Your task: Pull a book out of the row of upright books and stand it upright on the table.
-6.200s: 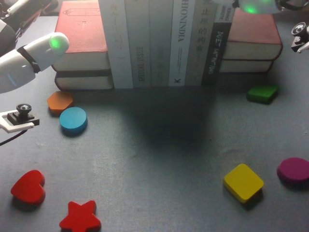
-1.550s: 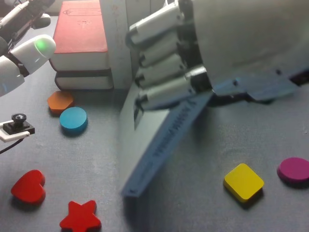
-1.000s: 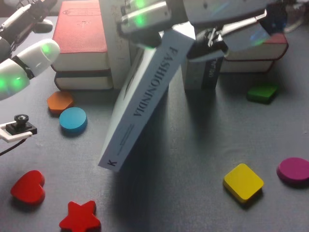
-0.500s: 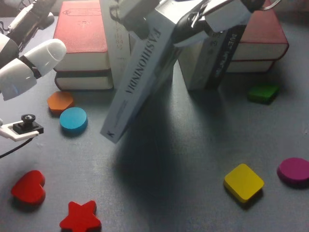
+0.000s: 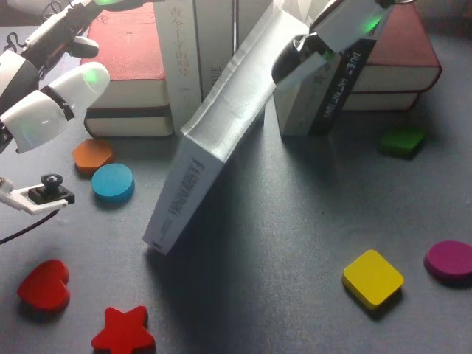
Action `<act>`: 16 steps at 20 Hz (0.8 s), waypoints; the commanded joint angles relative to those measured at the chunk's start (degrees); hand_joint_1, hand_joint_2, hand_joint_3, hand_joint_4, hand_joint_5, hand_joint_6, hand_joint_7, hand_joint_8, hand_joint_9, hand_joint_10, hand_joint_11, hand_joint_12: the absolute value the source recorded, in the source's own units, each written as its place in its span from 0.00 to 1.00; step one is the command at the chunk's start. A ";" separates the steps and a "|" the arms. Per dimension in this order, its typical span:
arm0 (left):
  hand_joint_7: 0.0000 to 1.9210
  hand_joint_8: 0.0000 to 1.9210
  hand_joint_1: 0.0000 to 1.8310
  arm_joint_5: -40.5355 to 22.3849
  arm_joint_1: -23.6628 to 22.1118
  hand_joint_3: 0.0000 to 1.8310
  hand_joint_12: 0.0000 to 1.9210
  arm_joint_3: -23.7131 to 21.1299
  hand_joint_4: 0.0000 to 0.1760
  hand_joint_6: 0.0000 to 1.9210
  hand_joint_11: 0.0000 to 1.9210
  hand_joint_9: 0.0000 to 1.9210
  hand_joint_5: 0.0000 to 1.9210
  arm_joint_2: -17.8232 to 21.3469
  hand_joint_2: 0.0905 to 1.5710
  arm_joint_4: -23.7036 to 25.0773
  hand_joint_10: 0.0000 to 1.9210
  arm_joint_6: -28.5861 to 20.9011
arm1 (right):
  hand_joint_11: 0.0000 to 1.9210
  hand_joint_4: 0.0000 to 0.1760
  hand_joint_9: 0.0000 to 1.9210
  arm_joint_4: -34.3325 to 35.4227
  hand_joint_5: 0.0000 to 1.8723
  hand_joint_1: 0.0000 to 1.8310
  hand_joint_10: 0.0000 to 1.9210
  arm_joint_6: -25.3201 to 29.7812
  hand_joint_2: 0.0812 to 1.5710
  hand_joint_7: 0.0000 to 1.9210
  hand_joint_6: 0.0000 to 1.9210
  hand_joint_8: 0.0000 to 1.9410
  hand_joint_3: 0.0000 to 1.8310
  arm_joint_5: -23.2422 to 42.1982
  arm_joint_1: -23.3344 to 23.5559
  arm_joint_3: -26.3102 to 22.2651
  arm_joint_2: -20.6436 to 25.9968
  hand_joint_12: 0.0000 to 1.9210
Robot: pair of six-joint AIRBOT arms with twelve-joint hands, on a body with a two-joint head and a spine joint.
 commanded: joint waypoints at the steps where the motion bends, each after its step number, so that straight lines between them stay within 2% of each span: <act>1: 0.02 0.00 0.19 -7.26 -0.61 0.00 0.55 0.05 0.37 0.00 0.00 0.03 0.07 0.04 0.90 -0.72 0.00 -0.77 | 0.00 0.59 0.00 4.91 0.00 0.41 0.01 -0.88 0.53 0.00 0.00 0.00 0.00 -2.33 0.52 0.17 0.18 0.18; 2: 0.03 0.00 0.22 -7.39 -0.61 0.00 0.55 0.03 0.36 0.00 0.00 0.03 0.07 0.13 0.90 -0.81 0.00 -0.86 | 0.00 0.42 0.00 5.75 0.00 0.40 0.00 -1.69 0.53 0.00 0.00 0.00 0.00 -3.32 0.22 0.25 0.49 0.15; 3: 0.03 0.00 0.25 -7.51 -0.61 0.00 0.54 -0.01 0.35 0.00 0.00 0.03 0.08 0.16 0.89 -0.87 0.00 -0.89 | 0.00 0.12 0.00 6.41 0.00 0.40 0.00 -2.08 0.52 0.00 0.00 0.00 0.00 -3.99 -0.01 0.45 0.78 0.17; 4: 0.02 0.00 0.23 -7.65 -0.61 0.00 0.54 -0.12 0.32 0.00 0.00 0.03 0.07 0.24 0.89 -0.88 0.00 -0.89 | 0.00 0.00 0.00 7.61 0.00 0.41 0.00 -2.14 0.56 0.00 0.00 0.00 0.00 -4.23 -0.29 0.95 1.22 0.14; 5: 0.04 0.01 0.21 -7.77 -0.61 0.00 0.55 -0.19 0.31 0.01 0.00 0.04 0.08 0.28 0.88 -0.88 0.01 -0.89 | 0.00 0.00 0.00 9.84 0.00 0.44 0.00 -2.61 0.58 0.00 0.00 0.00 0.00 -4.23 -0.69 1.51 1.79 0.03; 6: 0.05 0.01 0.20 -7.94 -0.61 0.00 0.55 -0.35 0.22 0.01 0.00 0.05 0.10 0.36 0.88 -0.89 0.01 -0.89 | 0.00 0.01 0.00 13.26 0.00 0.41 0.00 -3.96 0.61 0.00 0.00 0.00 0.00 -4.23 -1.24 1.86 2.90 0.01; 7: 0.06 0.00 0.19 -8.09 -0.59 0.00 0.54 -0.56 0.28 0.01 0.00 0.05 0.10 0.50 0.87 -0.89 0.01 -0.89 | 0.00 0.07 0.00 16.46 0.00 0.39 0.00 -5.55 0.61 0.00 0.00 0.00 0.00 -4.23 -1.70 1.83 4.20 0.00; 8: 0.07 0.01 0.20 -8.25 -0.56 0.00 0.53 -0.74 0.25 0.01 0.00 0.05 0.11 0.65 0.87 -0.93 0.01 -0.88 | 0.00 0.00 0.00 19.00 0.00 0.39 0.00 -6.84 0.64 0.00 0.00 0.00 0.00 -4.19 -2.00 1.73 5.18 0.00; 9: 0.07 0.00 0.20 -8.69 -0.30 0.00 0.50 -1.02 0.29 0.01 0.00 0.05 0.11 0.84 0.86 -1.11 0.01 -0.88 | 0.00 0.19 0.00 22.55 0.00 0.43 0.00 -8.80 0.65 0.00 0.00 0.00 0.00 -4.17 -2.49 1.36 6.95 0.00; 10: 0.07 0.00 0.21 -9.09 -0.05 0.00 0.51 -1.30 0.27 0.01 0.00 0.06 0.11 1.06 0.87 -1.25 0.01 -0.87 | 0.00 0.15 0.00 25.97 0.00 0.37 0.00 -10.29 0.71 0.00 0.00 0.00 0.00 -3.98 -3.17 0.83 8.96 0.00; 11: 0.07 0.00 0.20 -9.48 0.03 0.00 0.52 -1.68 0.32 0.01 0.00 0.06 0.11 1.33 0.86 -1.30 0.01 -0.78 | 0.00 0.28 0.00 29.12 0.02 0.30 0.00 -11.20 0.74 0.00 0.01 0.00 0.00 -3.42 -4.20 0.26 11.11 0.00; 12: 0.07 0.00 0.20 -9.74 0.05 0.00 0.52 -1.99 0.33 0.01 0.00 0.06 0.11 1.59 0.86 -1.30 0.01 -0.68 | 0.00 0.31 0.00 31.33 0.02 0.29 0.00 -11.90 0.74 0.00 0.01 0.00 0.01 -2.84 -4.94 -0.09 12.26 0.00; 13: 0.06 0.00 0.20 -10.34 0.12 0.00 0.56 -2.59 0.40 0.00 0.00 0.07 0.11 2.12 0.86 -1.29 0.01 -0.39 | 0.00 0.24 0.00 35.61 0.00 0.30 0.00 -14.04 0.76 0.00 0.00 0.00 0.01 -1.93 -6.74 -0.69 14.27 0.00; 14: 0.06 0.00 0.21 -10.82 0.21 0.00 0.58 -3.02 0.47 0.00 0.00 0.07 0.10 2.57 0.86 -1.29 0.01 -0.17 | 0.00 0.21 0.00 39.17 0.00 0.28 0.00 -15.88 0.74 0.00 0.00 0.00 0.00 -1.13 -8.39 -1.14 15.60 0.00; 15: 0.06 0.00 0.23 -11.41 0.32 0.00 0.58 -3.57 0.45 0.00 0.00 0.06 0.10 3.04 0.86 -1.31 0.01 0.14 | 0.00 0.24 0.00 44.19 0.00 0.28 0.00 -18.93 0.73 0.00 0.00 0.00 0.00 -0.40 -10.65 -1.78 17.15 0.00; 16: 0.04 0.00 0.26 -11.87 0.47 0.00 0.53 -4.02 0.35 0.00 0.00 0.05 0.10 3.43 0.87 -1.45 0.00 0.44 | 0.00 0.22 0.00 48.55 0.00 0.29 0.00 -21.70 0.73 0.00 0.00 0.00 0.00 0.28 -12.89 -2.24 18.40 0.00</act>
